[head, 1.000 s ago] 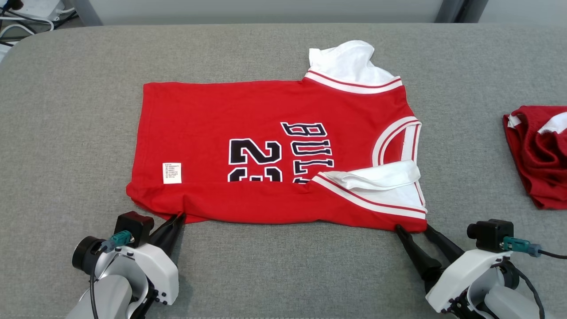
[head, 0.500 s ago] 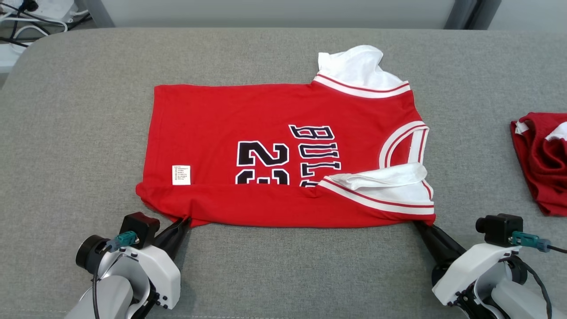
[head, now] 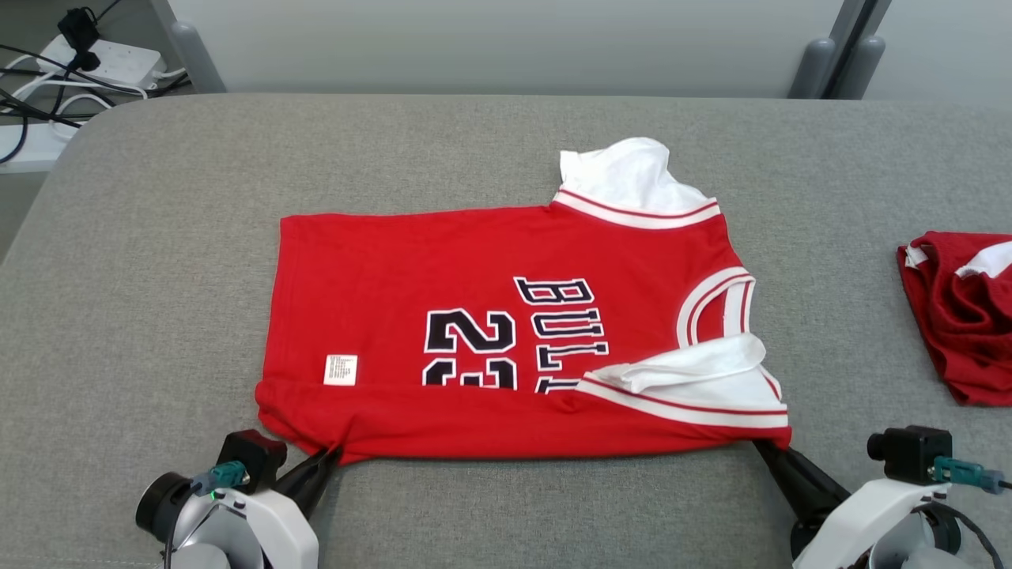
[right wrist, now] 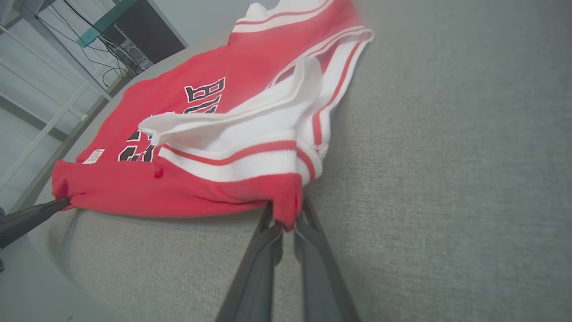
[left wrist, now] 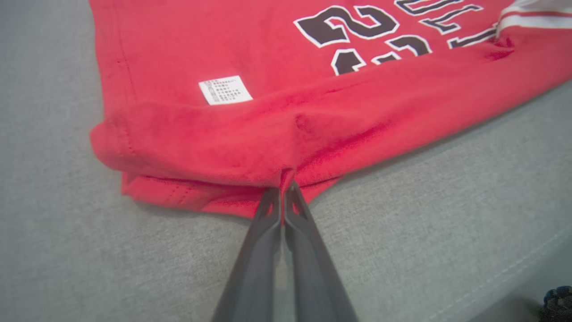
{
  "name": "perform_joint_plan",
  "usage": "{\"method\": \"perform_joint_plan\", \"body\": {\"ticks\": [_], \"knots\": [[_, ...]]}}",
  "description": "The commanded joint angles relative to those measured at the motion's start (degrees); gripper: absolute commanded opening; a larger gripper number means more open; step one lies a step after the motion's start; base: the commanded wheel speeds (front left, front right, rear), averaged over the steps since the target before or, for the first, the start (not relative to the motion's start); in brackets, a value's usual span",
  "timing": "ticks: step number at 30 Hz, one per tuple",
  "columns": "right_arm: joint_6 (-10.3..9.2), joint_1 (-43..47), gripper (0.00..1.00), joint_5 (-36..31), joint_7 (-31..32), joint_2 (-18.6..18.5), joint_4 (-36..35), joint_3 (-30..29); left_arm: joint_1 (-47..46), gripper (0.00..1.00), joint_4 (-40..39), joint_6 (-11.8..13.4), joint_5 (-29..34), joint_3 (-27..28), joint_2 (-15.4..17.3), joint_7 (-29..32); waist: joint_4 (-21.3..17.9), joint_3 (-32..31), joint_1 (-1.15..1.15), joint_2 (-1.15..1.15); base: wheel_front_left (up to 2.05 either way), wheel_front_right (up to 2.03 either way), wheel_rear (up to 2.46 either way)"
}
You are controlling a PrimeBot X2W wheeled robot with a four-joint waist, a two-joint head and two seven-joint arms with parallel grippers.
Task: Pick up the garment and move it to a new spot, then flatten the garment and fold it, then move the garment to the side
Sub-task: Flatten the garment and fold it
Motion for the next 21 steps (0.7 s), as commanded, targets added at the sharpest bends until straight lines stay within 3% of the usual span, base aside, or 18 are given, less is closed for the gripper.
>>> {"method": "perform_joint_plan", "body": {"ticks": [1, 8, 9, 10, 11, 12, 13, 14, 21], "knots": [[0.07, 1.39, 0.0, 0.49, -0.54, -1.77, -1.3, 0.32, -0.32, 0.0, -1.0, 0.8, -0.61, 1.84, 2.82, 0.22, 0.18, -0.32, 0.0, 0.0, 0.0, 0.0, 0.0], [0.07, 3.9, 0.0, 0.88, 0.51, -3.04, -2.9, -0.17, 3.22, 0.0, -3.85, 3.35, -2.11, 2.35, 3.76, 1.97, 0.46, -1.17, 0.0, 0.0, 0.0, 0.0, 0.0], [0.07, 4.07, 0.0, 0.85, 0.69, -3.06, -2.93, -0.33, 3.52, 0.07, -4.19, 3.57, -2.19, 2.33, 3.88, 2.12, 0.48, -1.08, 0.0, 0.0, 0.0, 0.0, 0.0], [0.07, 4.18, 0.21, 0.76, 0.94, -3.05, -2.9, -0.45, 3.8, 0.23, -4.51, 3.77, -2.43, 2.4, 3.86, 2.28, 0.53, -0.99, 0.0, 0.0, 0.0, 0.0, 0.0], [0.07, 4.25, 0.36, 0.71, 1.2, -3.0, -2.91, -0.56, 4.06, 0.29, -4.75, 3.9, -2.62, 2.41, 3.85, 2.47, 0.57, -0.9, 0.0, 0.0, 0.0, 0.0, 0.0], [0.07, 4.3, 0.44, 0.65, 1.42, -2.96, -2.9, -0.72, 4.25, 0.34, -4.97, 4.08, -2.73, 2.41, 3.86, 2.59, 0.61, -0.81, 0.0, 0.0, 0.0, 0.0, 0.0], [0.07, 4.4, 0.91, 0.79, 1.73, -2.87, -2.65, -1.07, 4.36, 0.49, -5.28, 4.39, -2.84, 2.6, 3.87, 2.32, 0.65, -0.71, 0.0, 0.0, 0.0, 0.0, 0.0], [0.07, 4.42, 1.0, 0.74, 1.86, -2.87, -2.52, -1.43, 4.44, 1.0, -5.56, 4.75, -2.81, 2.7, 3.9, 2.09, 0.7, -0.6, 0.0, 0.0, 0.0, 0.0, 0.0], [0.07, 4.42, 1.0, -1.01, 0.41, -4.2, -1.73, -7.08, 4.99, 1.0, -7.81, 8.7, -2.82, 4.3, 4.84, 1.08, 0.95, -0.03, 0.0, 0.0, 0.0, 0.0, 0.0]]}}
